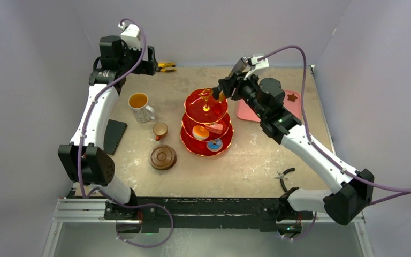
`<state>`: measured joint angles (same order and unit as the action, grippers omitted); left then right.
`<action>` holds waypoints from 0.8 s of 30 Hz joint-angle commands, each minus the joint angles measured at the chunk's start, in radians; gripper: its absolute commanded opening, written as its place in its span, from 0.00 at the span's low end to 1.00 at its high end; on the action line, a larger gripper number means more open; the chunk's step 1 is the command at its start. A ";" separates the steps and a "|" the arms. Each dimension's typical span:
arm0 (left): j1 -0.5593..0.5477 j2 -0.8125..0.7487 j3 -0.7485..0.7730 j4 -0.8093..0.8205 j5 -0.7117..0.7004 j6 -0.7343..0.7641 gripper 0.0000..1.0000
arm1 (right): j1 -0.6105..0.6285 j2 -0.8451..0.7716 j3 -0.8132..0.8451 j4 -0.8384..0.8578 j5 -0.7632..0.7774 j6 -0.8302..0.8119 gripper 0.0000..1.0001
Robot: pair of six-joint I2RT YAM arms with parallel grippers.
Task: Serve the afternoon tea
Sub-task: Place the desert on the desert table.
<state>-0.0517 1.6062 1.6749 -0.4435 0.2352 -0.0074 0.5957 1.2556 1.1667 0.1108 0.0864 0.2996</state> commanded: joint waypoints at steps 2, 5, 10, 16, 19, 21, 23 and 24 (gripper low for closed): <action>0.011 -0.045 0.002 0.020 0.015 -0.017 0.96 | 0.003 -0.010 0.047 0.014 -0.010 0.008 0.35; 0.011 -0.045 0.002 0.020 0.016 -0.017 0.96 | 0.004 -0.008 0.044 0.015 -0.021 0.009 0.38; 0.011 -0.045 0.007 0.019 0.010 -0.014 0.96 | 0.003 -0.017 0.043 0.008 -0.032 0.004 0.45; 0.011 -0.040 0.016 0.020 0.013 -0.019 0.96 | 0.004 -0.031 0.041 0.004 -0.045 0.006 0.55; 0.012 -0.039 0.015 0.020 0.013 -0.018 0.96 | 0.004 -0.036 0.039 0.011 -0.045 0.010 0.56; 0.012 -0.038 0.016 0.020 0.012 -0.018 0.96 | 0.003 -0.038 0.040 0.013 -0.045 0.010 0.58; 0.011 -0.040 0.014 0.023 0.011 -0.018 0.96 | 0.003 -0.039 0.039 0.015 -0.047 0.010 0.59; 0.012 -0.040 0.015 0.024 0.010 -0.018 0.96 | 0.004 -0.041 0.039 0.014 -0.042 0.011 0.58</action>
<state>-0.0513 1.6035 1.6749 -0.4427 0.2359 -0.0082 0.5957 1.2552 1.1667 0.0883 0.0563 0.3004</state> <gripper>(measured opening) 0.959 0.592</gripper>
